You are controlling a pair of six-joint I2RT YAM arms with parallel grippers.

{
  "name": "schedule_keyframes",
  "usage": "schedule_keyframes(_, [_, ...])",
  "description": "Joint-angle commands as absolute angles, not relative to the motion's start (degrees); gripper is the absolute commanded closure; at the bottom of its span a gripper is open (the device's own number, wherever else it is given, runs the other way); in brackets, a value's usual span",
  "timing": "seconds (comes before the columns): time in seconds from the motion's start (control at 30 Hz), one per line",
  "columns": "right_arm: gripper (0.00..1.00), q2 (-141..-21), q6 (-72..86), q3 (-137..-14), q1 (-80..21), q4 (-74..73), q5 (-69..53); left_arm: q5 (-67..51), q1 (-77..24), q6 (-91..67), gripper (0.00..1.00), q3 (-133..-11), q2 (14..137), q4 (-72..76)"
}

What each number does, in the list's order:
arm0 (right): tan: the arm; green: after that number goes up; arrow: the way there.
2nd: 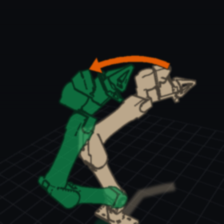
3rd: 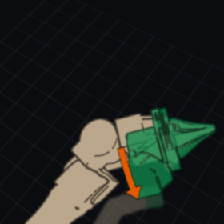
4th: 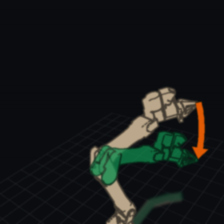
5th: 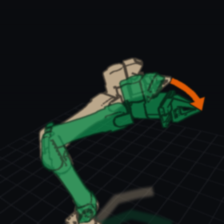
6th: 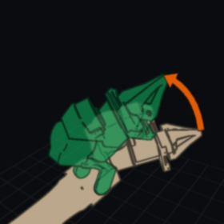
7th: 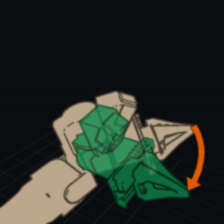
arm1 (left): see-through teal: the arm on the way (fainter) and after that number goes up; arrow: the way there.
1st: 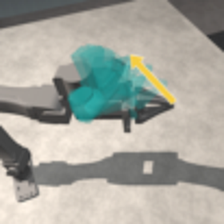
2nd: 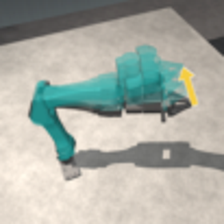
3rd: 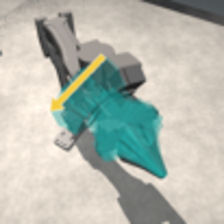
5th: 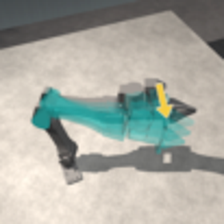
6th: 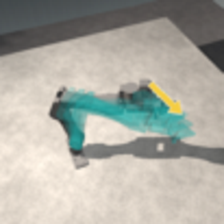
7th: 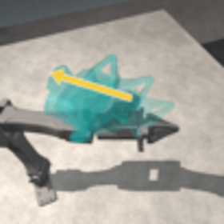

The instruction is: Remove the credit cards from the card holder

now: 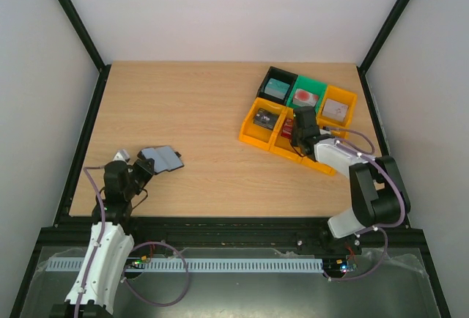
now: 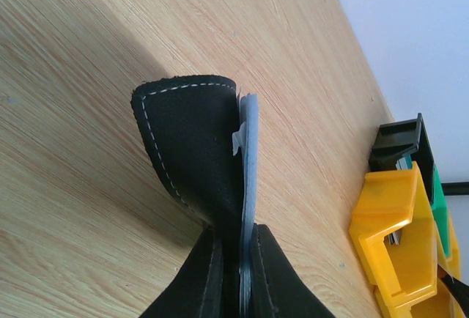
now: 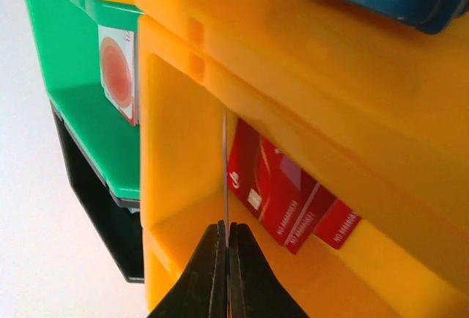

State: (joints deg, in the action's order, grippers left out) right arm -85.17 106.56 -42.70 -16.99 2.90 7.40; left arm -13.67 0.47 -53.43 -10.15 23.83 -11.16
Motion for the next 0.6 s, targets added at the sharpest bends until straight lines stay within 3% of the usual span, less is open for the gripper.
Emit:
schedule_keyframes(0.0, [0.98,-87.3,108.8,-46.6,-17.2,1.4,14.6,-12.6,1.0,-54.1,0.98,-9.5,22.9,-11.1])
schedule_keyframes(0.43, [0.97,-93.8,112.2,-48.9,-17.2,4.8,18.5,-12.4,1.0,-54.2,0.98,-9.3,23.5,-11.0])
schedule_keyframes(0.47, [0.92,-94.1,112.0,-49.3,-17.2,4.4,18.7,-12.5,1.1,-54.2,0.98,-9.3,23.6,-11.0])
schedule_keyframes(0.57, [0.63,-94.5,111.8,-49.9,-17.3,3.0,18.0,-12.4,1.2,-54.2,0.98,-9.3,23.7,-11.0])
